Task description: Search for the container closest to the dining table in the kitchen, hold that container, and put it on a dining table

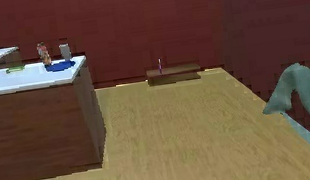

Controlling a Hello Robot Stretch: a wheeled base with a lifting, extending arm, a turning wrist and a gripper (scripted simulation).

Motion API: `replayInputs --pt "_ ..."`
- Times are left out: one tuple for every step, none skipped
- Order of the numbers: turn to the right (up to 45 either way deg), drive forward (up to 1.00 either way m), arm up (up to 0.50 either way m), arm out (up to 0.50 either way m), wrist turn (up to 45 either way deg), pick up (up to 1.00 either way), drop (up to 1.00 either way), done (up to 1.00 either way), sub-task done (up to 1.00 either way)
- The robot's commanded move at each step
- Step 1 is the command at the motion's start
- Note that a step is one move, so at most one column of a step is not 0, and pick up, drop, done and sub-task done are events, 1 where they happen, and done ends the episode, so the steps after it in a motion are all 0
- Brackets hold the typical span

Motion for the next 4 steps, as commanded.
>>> replayInputs --pt "3.0 0.0 0.0 0.0 0.0 0.0 0.0 0.0 0.0" --pt "0.0 1.0 0.0 0.0 0.0 0.0 0.0 0.0 0.0" --pt "0.0 0.2 0.0 0.0 0.0 0.0 0.0 0.0 0.0" --pt "-12.0 0.0 0.0 0.0 0.0 0.0 0.0 0.0 0.0"
